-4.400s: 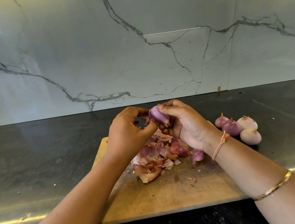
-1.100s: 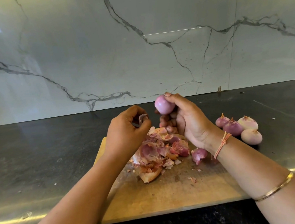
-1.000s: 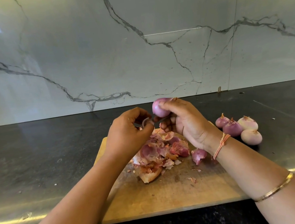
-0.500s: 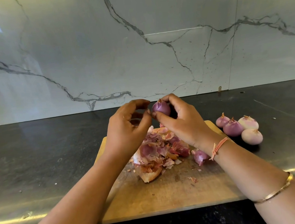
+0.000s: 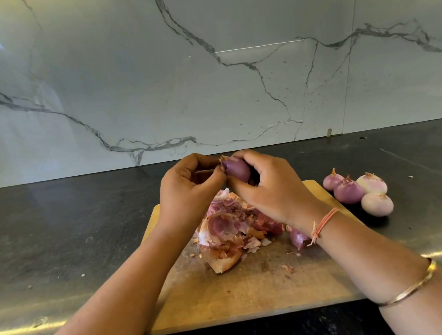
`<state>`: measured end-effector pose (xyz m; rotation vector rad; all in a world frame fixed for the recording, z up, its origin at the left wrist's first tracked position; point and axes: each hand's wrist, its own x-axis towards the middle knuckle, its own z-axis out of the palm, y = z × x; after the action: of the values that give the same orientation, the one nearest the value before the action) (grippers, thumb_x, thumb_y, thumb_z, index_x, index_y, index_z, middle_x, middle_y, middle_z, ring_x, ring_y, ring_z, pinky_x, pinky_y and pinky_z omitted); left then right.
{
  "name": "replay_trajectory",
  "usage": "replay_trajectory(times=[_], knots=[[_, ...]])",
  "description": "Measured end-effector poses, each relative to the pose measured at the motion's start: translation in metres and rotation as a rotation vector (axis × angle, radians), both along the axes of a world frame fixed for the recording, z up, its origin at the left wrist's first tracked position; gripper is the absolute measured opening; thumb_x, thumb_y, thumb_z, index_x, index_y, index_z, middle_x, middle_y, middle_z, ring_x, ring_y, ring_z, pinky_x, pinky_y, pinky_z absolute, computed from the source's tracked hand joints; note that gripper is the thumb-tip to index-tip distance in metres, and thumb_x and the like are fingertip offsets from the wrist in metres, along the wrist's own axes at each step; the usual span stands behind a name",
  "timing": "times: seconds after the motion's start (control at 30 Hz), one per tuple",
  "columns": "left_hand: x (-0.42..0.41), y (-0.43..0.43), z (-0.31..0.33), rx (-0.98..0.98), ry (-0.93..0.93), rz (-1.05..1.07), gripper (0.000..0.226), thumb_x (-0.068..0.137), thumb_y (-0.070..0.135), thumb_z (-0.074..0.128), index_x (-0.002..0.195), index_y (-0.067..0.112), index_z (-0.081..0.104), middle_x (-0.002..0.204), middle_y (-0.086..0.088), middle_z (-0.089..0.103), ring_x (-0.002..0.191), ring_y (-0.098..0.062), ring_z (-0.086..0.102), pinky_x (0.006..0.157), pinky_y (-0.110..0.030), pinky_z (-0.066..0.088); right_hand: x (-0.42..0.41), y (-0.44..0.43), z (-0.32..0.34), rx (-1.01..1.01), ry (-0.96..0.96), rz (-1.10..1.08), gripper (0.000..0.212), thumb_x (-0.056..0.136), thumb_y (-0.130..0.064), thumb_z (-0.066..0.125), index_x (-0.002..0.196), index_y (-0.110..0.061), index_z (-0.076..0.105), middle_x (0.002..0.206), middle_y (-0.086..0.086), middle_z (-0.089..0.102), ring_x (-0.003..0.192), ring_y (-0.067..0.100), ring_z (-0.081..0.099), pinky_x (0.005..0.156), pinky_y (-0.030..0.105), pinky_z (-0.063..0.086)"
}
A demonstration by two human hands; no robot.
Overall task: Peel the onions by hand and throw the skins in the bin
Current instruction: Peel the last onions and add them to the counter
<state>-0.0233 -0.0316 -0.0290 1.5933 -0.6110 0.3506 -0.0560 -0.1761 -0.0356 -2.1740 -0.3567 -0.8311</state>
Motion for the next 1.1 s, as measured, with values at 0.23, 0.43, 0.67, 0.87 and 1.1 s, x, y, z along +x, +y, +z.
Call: replay_trajectory(times=[0.23,0.43,0.67,0.87,1.1], knots=[[-0.001,-0.003,0.001,0.014,0.041,0.113,0.016,0.080,0.002,0.064,0.071,0.016,0.066,0.069,-0.006,0.069,0.064,-0.015,0.061,0.067,-0.037,0.055,0.001,0.004,-0.001,-0.109,-0.061,-0.039,0.022,0.088,-0.033,0.066,0.101,-0.015,0.066,0.084,-0.002,0.066,0.074,0.014,0.060,0.063,0.032,0.050],[0.000,-0.002,0.002,0.072,0.000,0.187,0.020,0.079,0.007,0.066,0.068,0.022,0.065,0.061,0.005,0.067,0.060,-0.011,0.059,0.061,-0.033,0.051,-0.001,0.005,0.002,-0.040,0.001,0.000,0.021,0.087,-0.030,0.067,0.101,-0.015,0.067,0.086,-0.001,0.068,0.078,0.015,0.062,0.068,0.036,0.051],[0.002,0.000,0.005,0.120,-0.036,0.182,0.022,0.082,0.007,0.067,0.071,0.026,0.066,0.062,0.010,0.069,0.062,-0.015,0.066,0.064,-0.035,0.055,-0.001,-0.002,0.003,0.106,0.116,0.105,0.025,0.084,-0.033,0.064,0.098,-0.013,0.067,0.087,0.008,0.068,0.082,0.024,0.063,0.073,0.045,0.052],[0.001,0.003,0.005,0.097,-0.040,0.079,0.016,0.085,0.010,0.067,0.074,0.022,0.067,0.065,0.011,0.071,0.065,-0.010,0.069,0.066,-0.027,0.058,0.003,-0.002,0.004,0.266,0.189,0.180,0.025,0.077,-0.040,0.053,0.096,-0.023,0.053,0.092,0.005,0.064,0.083,0.018,0.061,0.073,0.033,0.049],[0.002,0.003,0.004,0.124,-0.055,0.028,0.017,0.088,0.008,0.063,0.077,0.021,0.066,0.066,0.008,0.070,0.067,-0.010,0.069,0.070,-0.028,0.059,0.006,-0.005,0.007,0.383,0.250,0.231,0.024,0.074,-0.036,0.050,0.082,-0.014,0.055,0.081,0.005,0.054,0.073,0.014,0.049,0.060,0.025,0.036]])
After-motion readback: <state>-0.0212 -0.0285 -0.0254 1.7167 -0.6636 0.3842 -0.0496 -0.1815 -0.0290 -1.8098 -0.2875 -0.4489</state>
